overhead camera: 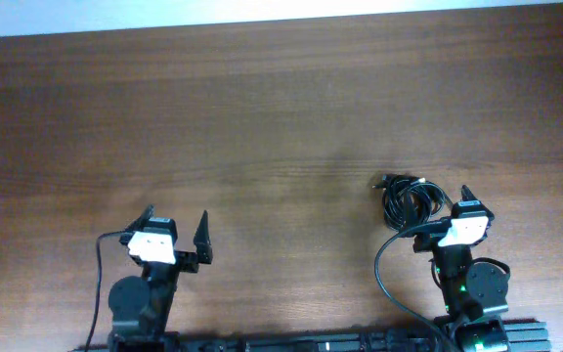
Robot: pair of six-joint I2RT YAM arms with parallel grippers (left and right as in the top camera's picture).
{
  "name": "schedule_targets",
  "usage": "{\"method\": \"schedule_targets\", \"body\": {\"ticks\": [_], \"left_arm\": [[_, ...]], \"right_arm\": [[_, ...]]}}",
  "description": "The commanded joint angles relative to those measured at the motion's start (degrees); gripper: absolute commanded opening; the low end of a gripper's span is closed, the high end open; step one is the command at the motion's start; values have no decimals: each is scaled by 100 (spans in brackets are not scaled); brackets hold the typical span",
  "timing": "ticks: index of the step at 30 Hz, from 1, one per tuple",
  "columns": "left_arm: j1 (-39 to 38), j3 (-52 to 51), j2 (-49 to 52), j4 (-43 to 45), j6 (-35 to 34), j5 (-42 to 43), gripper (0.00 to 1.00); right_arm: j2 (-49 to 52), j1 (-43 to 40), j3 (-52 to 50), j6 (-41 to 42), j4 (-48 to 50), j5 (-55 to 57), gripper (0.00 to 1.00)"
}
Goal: Untangle cables
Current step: 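Raise the left gripper forward toward the table center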
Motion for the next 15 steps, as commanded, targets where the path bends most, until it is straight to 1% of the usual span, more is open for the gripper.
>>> {"method": "schedule_targets", "body": {"ticks": [1,4,8,11,15], "left_arm": [[24,538,531,-188,50,146,99],[24,1174,1290,-566,72,146,99],[24,1797,2052,-811,74,149,99],[24,2378,2734,-1150,391,398,99],[24,3198,3718,-1792,439,450,99]], "right_arm": [[-61,35,-28,-42,-55,-33,99],[-61,35,-28,-42,-55,-33,99],[-61,35,-28,-42,-55,-33,99],[-61,35,-28,-42,-55,-33,99],[-61,35,-28,-42,-55,-33,99]]}}
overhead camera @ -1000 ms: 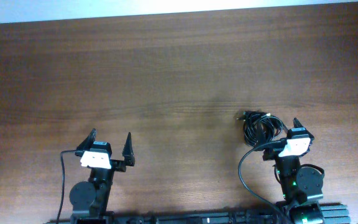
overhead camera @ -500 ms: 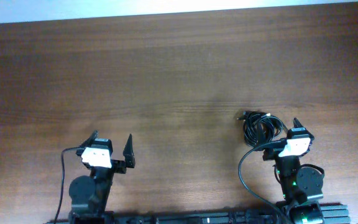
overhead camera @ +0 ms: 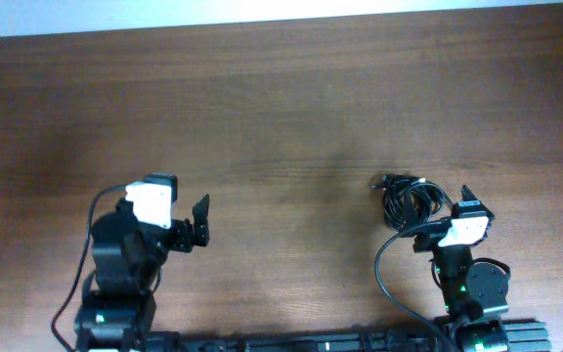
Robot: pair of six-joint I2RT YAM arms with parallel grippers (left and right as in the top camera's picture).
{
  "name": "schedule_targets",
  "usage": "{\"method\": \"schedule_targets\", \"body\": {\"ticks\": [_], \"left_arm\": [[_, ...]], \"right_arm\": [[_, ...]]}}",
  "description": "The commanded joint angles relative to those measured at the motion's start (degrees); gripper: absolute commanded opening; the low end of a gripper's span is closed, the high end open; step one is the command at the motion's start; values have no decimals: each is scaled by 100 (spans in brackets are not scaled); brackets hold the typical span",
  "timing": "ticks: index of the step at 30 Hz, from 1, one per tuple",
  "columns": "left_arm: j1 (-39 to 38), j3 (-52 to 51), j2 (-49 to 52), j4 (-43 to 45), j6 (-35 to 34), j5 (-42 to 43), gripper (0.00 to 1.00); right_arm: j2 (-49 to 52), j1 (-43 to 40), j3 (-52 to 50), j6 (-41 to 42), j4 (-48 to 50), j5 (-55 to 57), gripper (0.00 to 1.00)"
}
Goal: Untangle cables
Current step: 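Raise the left gripper forward toward the table center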
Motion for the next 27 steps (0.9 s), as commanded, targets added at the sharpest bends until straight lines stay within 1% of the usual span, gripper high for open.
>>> {"method": "schedule_targets", "body": {"ticks": [1,2,4,5,7,10,14,17,27], "left_arm": [[24,741,756,-380,173,140,99],[24,914,975,-503,195,195,99],[22,1349,1510,-809,501,634,99],[-9,1574,1814,-981,560,719,99],[-92,1941,2286,-1261,581,721,99],[-258,2623,2916,-1849,815,715,99],[-267,3305,3495,-2369,817,717,99],[-269,3338,3641,-2424,815,719,99],[-267,3329,3676,-2463,815,717,99]], "right_arm": [[-44,35,-28,-42,-55,-31,99],[-44,35,-28,-42,-55,-31,99],[-44,35,-28,-42,-55,-31,99],[-44,35,-28,-42,-55,-31,99],[-44,35,-28,-42,-55,-31,98],[-44,35,-28,-42,-55,-31,99],[-44,35,-28,-42,-55,-31,99],[-44,35,-28,-42,-55,-28,98],[-44,35,-28,-42,-55,-31,99]]}}
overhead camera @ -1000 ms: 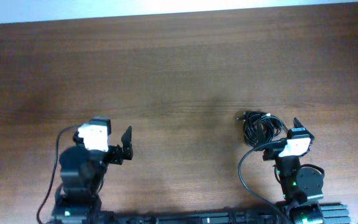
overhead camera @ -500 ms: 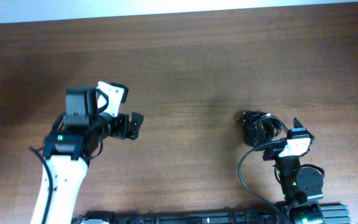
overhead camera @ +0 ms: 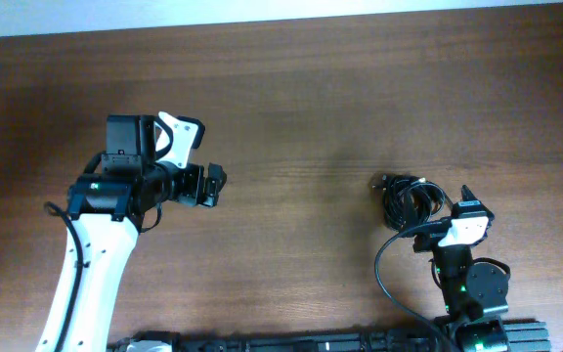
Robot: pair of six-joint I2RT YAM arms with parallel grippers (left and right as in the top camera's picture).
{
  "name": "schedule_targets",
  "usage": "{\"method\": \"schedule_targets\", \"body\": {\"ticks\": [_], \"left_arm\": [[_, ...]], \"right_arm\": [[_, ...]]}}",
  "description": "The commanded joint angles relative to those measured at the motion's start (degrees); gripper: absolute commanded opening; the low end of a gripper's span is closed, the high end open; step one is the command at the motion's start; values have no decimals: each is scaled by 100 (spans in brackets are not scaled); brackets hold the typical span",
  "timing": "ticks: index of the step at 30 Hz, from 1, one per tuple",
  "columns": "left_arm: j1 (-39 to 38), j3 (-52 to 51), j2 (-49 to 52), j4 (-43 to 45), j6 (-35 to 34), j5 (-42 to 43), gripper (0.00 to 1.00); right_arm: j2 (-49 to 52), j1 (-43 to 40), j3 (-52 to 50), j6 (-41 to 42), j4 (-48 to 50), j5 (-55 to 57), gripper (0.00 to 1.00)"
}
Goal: Untangle cables
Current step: 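Raise the left gripper forward toward the table center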
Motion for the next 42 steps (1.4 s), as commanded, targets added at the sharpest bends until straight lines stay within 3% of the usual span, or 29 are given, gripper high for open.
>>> {"method": "schedule_targets", "body": {"ticks": [1,42], "left_arm": [[-11,116,42,-2,96,87,99],[-11,83,57,238,92,92,99]], "right_arm": [[-44,35,-28,-42,-52,-31,99],[-44,35,-28,-42,-52,-31,99]]}}
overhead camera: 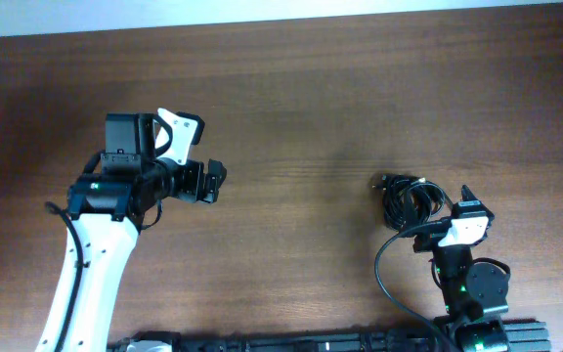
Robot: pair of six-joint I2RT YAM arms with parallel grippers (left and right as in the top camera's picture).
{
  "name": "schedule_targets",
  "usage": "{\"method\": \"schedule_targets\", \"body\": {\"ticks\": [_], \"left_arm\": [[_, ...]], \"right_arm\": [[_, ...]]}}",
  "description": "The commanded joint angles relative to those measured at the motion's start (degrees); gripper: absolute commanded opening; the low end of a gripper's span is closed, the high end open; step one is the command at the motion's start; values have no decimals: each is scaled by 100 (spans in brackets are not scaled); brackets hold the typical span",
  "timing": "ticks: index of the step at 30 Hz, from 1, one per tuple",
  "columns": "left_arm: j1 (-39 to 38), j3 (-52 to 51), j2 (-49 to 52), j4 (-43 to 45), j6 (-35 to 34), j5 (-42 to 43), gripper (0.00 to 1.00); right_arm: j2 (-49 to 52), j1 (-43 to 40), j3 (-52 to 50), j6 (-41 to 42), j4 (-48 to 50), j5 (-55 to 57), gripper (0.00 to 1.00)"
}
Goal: Untangle cables
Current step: 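Raise the left gripper forward toward the table center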
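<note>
A tangled bundle of black cables (407, 201) lies on the wooden table (301, 108) at the right, near the front. My right gripper (445, 211) sits just right of the bundle and in front of it, with its fingers spread wide around the bundle's right edge and nothing gripped. My left arm reaches out over the left half of the table. Its gripper (209, 182) points right, towards the bundle, far from it, and looks open and empty.
The right arm's own black cable (381, 274) loops from the wrist down to the base at the front edge. The arm bases (311, 342) line the front edge. A pale strip (281, 12) runs along the table's far edge.
My left gripper has shifted very slightly, staying over the left middle of the table. The right arm and the cable bundle have not moved.
Both arms sat folded at the front edge with open grippers, the right one beside the cable bundle. The left arm then rose, and later reached out over the left half of the table, pointing right. It holds there now. The bundle lies unchanged.
</note>
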Motion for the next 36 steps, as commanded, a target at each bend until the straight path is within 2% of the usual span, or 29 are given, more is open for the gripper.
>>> {"method": "schedule_targets", "body": {"ticks": [1,4,14,20,24,32,33,36], "left_arm": [[-13,83,57,59,87,116,99],[-11,83,85,284,87,420,99],[-13,83,1025,509,92,450,99],[-13,83,1060,575,92,452,99],[-39,83,1060,599,90,839,99],[-374,83,1060,619,68,837,99],[-417,83,1060,629,68,839,99],[-553,83,1060,682,70,839,99]], "right_arm": [[-44,35,-28,-37,-52,-31,98],[-44,35,-28,-37,-52,-31,99],[-44,35,-28,-37,-52,-31,99],[-44,35,-28,-37,-52,-31,99],[-42,35,-28,-37,-52,-31,99],[-44,35,-28,-37,-33,55,99],[-44,37,-28,-31,-33,-7,99],[-44,35,11,575,122,-1370,99]]}}
